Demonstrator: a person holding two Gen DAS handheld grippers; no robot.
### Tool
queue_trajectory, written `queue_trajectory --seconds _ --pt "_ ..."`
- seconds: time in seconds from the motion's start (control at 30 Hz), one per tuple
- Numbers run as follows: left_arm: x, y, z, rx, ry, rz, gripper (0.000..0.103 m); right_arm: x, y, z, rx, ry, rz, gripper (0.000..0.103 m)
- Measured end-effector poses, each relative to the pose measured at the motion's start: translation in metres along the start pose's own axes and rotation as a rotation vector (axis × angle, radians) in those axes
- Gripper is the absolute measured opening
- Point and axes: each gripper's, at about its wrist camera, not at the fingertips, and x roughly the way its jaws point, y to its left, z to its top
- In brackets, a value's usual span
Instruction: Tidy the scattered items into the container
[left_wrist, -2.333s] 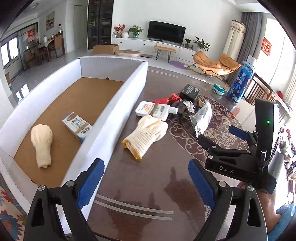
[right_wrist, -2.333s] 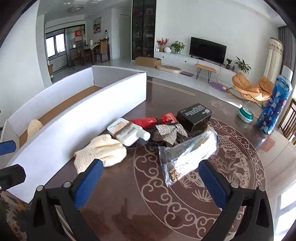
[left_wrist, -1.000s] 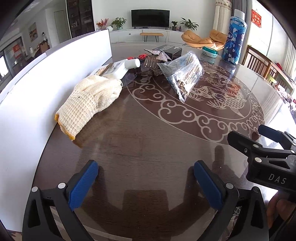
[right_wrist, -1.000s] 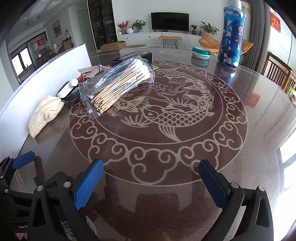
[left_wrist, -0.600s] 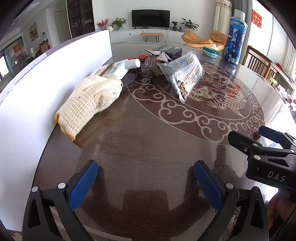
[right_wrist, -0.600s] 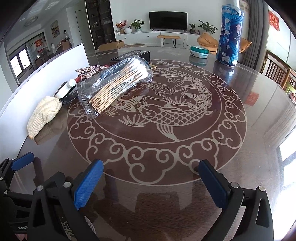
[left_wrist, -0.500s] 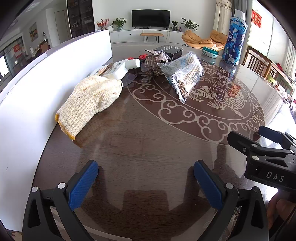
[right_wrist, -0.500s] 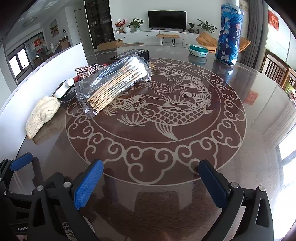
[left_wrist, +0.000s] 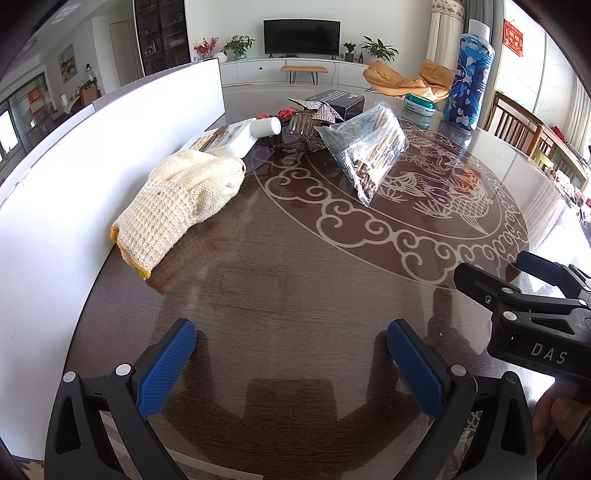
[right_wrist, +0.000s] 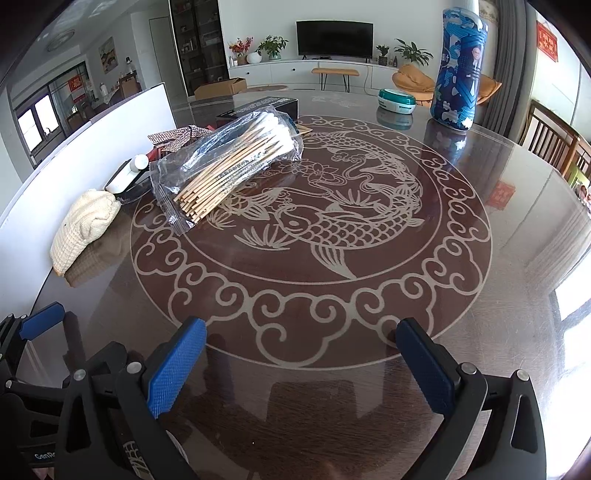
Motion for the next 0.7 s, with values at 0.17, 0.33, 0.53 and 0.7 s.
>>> queue_trajectory --seconds 0.17,0.33,0.53,0.7 --pt "-0.0001 0.0000 -0.0001 0.000 0.000 0.000 0.103 0.0008 0.0011 0.0005 -0.010 0.004 -0.005 0.103" --pt "-0.0001 -0.0001 -0.0003 0.000 0.000 0.000 0.103 0.0015 0.0032 -0.0002 -0.021 0.008 -0.011 0.103" --pt "-0.0001 -0.0002 -0.0003 0.000 0.000 0.000 0.103 0.0017 0.0032 0.0000 -0.023 0.008 -0.010 0.103" --pt "0.0000 -0.0003 -0.0005 0.001 0.000 0.000 0.103 0.0018 0.0032 -0.0004 -0.023 0.008 -0.011 0.103"
